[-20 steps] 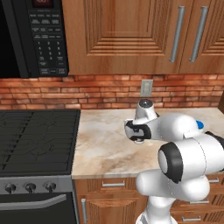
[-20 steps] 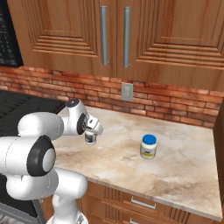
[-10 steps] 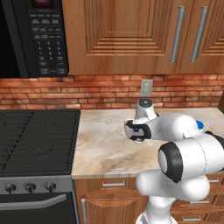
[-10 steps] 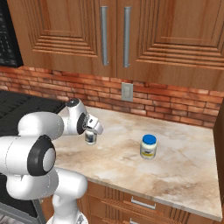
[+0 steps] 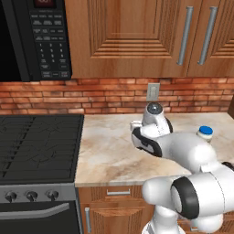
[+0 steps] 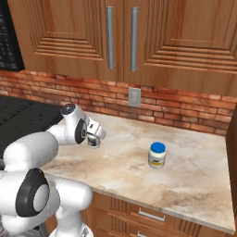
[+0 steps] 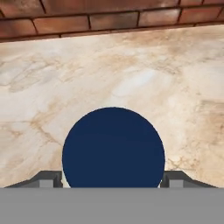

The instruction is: Place the mayonnaise and mayonnaise from the counter to the top shelf of the fridge. If the existing items in the fridge are on the top shelf, move them to other shelves.

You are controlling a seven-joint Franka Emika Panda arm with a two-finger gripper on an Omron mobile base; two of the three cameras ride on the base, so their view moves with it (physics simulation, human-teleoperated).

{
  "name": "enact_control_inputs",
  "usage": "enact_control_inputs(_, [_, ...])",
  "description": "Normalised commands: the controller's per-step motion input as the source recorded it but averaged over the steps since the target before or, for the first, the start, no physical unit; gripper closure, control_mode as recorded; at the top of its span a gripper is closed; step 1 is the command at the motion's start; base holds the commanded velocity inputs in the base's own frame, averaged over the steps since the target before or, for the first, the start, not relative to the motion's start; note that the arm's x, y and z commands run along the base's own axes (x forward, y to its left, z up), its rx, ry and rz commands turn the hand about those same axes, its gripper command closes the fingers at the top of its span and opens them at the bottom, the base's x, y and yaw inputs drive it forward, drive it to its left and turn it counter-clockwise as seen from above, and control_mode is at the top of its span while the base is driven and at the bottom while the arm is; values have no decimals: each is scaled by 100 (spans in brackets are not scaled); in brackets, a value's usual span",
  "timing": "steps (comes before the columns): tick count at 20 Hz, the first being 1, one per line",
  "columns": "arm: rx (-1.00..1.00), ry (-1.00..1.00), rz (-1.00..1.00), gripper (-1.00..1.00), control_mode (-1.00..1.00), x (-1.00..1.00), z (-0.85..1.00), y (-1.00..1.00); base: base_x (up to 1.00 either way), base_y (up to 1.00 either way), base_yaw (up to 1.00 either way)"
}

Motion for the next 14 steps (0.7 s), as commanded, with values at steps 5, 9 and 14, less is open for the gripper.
enact_control_inputs(5, [-13,-40,0,100,-100,-90,98,11,0,0,0])
enact_control_inputs(9, [-13,-33,0,100,-100,-99,100,3,0,0,0])
enact_control_inputs(14, [-8,-17,-1,100,-100,-100,100,0,0,0,0])
